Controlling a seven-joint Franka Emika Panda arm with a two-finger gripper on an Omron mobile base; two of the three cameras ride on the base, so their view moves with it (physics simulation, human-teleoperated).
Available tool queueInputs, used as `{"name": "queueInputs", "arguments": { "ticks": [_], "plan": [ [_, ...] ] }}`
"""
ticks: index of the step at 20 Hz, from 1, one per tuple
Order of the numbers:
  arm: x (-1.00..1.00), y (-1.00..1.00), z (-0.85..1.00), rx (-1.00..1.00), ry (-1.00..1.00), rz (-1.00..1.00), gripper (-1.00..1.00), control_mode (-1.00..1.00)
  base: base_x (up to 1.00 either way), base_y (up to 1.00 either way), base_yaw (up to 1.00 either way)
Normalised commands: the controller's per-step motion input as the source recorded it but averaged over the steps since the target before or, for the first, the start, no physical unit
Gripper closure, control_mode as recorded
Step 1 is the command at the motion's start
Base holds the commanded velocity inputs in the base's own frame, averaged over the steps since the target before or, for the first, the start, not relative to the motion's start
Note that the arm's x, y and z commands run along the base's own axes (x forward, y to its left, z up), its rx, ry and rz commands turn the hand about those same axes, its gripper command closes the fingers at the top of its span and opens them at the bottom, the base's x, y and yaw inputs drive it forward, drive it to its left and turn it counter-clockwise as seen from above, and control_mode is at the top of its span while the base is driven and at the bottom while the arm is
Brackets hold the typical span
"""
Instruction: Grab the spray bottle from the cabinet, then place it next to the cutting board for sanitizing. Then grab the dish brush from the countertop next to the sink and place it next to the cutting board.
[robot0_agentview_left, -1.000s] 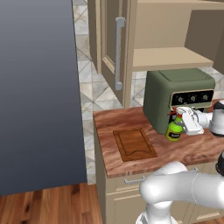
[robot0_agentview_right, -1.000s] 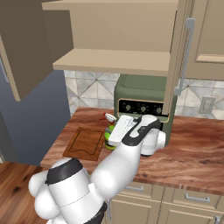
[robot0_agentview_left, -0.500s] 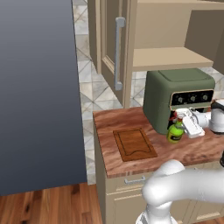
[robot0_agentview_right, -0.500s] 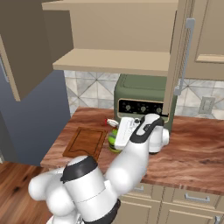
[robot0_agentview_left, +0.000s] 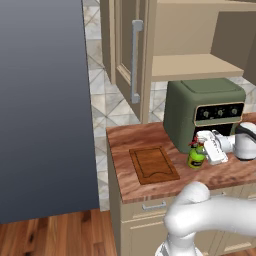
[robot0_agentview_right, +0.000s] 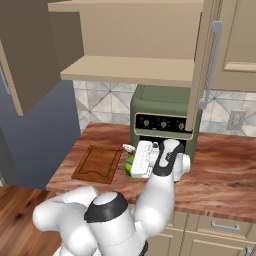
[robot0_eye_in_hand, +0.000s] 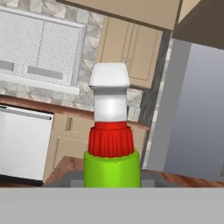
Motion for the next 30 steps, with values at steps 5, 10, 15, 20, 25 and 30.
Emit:
{"name": "queueInputs", "arguments": {
  "ticks": [5, 10, 15, 20, 25, 30],
  "plan": [
    [0.28, 0.0, -0.36, 0.0, 0.03, 0.0, 1.0, -1.0, 0.0, 0.0, 0.0],
    [0.31, 0.0, -0.18, 0.0, 0.06, 0.0, 1.0, -1.0, 0.0, 0.0, 0.0],
    [0.28, 0.0, -0.39, 0.0, 0.1, 0.01, 1.0, -1.0, 0.0, 0.0, 0.0],
    [0.27, 0.0, -0.61, 0.0, 0.09, 0.0, 1.0, -1.0, 0.0, 0.0, 0.0],
    [0.16, 0.0, -0.43, 0.0, 0.1, 0.0, -1.0, -1.0, 0.0, 0.0, 0.0],
    [0.03, -0.11, -0.03, 0.02, 0.13, 0.0, -1.0, -1.0, 0.0, 0.0, 0.0]
  ]
}}
